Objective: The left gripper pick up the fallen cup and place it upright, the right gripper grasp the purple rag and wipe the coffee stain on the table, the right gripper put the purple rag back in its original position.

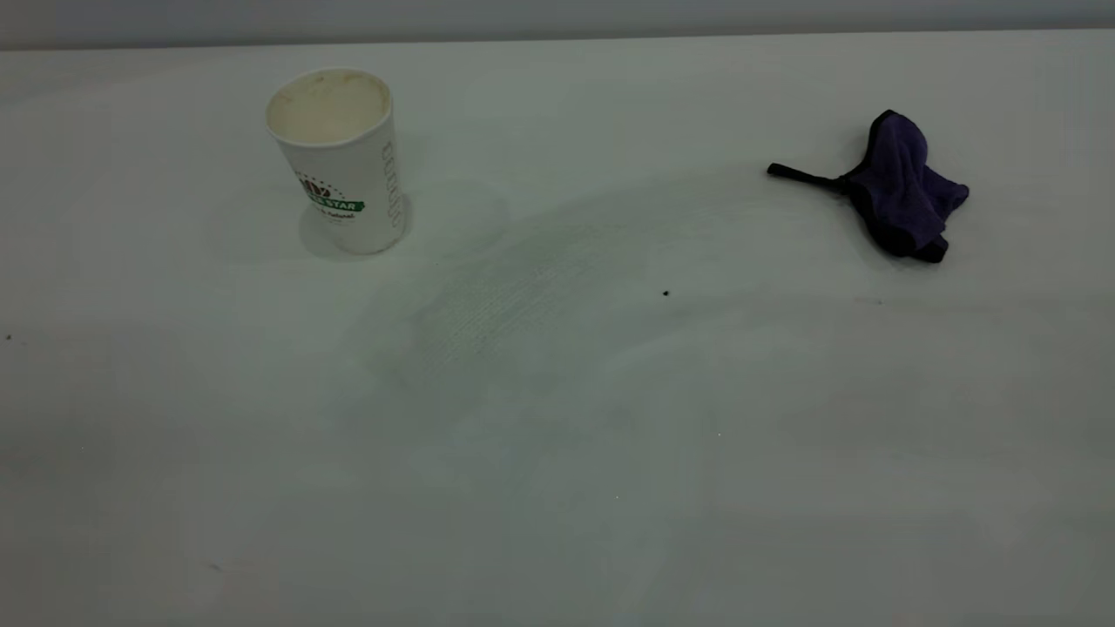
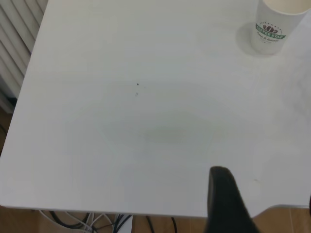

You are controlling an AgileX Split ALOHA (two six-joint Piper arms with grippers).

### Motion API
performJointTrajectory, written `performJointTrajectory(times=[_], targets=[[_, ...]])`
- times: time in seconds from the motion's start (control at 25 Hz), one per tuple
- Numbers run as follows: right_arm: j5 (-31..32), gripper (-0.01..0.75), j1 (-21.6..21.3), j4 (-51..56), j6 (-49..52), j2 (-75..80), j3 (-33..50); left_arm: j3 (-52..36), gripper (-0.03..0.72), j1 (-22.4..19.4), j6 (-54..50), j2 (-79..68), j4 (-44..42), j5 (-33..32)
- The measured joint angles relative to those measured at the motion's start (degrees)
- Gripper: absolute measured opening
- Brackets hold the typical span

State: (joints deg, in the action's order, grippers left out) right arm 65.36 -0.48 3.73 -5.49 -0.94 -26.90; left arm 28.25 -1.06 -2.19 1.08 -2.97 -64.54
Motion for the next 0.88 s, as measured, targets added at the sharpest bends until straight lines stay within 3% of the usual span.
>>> performJointTrajectory(times=[0.44,0.88], targets=[[0.0,0.630,0.0,0.0,-0.1,0.0,0.0,0.0,0.474,0.0,0.0,0.0,0.0,0.0],[0.0,0.456,0.0,0.0,-0.3,0.0,0.0,0.0,0.474,0.0,0.0,0.0,0.0,0.0]])
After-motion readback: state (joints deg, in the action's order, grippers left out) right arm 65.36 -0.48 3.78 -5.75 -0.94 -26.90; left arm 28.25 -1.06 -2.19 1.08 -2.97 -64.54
